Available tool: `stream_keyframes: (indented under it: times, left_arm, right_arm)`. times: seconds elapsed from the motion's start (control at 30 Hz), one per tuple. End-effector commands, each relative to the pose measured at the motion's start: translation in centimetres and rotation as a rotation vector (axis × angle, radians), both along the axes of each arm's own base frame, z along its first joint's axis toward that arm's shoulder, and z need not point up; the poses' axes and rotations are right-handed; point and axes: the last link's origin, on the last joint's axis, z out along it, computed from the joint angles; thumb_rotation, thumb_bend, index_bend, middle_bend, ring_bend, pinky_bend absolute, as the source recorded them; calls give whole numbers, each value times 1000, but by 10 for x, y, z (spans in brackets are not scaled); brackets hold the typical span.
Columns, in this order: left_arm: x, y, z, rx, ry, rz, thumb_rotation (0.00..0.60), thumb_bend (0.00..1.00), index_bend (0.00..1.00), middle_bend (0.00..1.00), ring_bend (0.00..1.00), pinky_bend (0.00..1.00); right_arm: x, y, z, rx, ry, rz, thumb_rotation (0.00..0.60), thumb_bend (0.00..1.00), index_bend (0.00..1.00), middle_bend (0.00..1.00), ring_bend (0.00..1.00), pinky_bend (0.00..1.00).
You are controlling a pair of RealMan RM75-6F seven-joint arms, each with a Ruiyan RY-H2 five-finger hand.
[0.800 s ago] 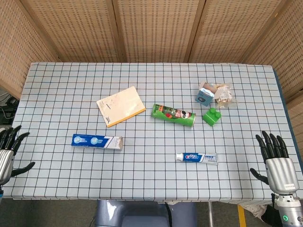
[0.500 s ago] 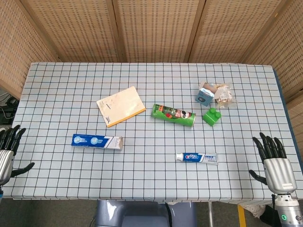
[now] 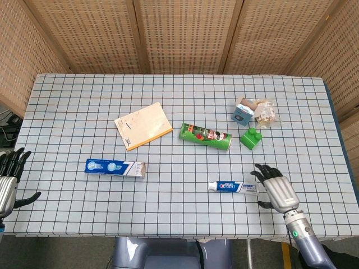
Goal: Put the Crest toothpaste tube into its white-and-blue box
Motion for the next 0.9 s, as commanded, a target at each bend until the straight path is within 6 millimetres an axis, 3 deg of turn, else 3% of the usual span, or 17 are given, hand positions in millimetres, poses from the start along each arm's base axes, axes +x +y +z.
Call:
stream_keyframes:
  times: [0.03,0.17,0.53,0.9]
  left_arm:
    - [0,2,-2,-6,3,3,600,0,0,0,0,0]
    - [-1,4,-3,-15,-7,16,600,0,0,0,0,0]
    - [-2,6,-5,-22,4,28,600,0,0,0,0,0]
    - [-4,8,-5,-16,1,37,600,0,0,0,0,0]
  right_arm:
    - [9,-11,-30,37,6,-1,600,118,341,300,299,390]
    - [9,-15,-48,32,38,-25,600,196,361,324,323,405]
    - [15,-22,-67,42,26,-51,600,364,415,381,387,423]
    - [14,-28,-72,43,26,-79,600,391,459,427,443,424]
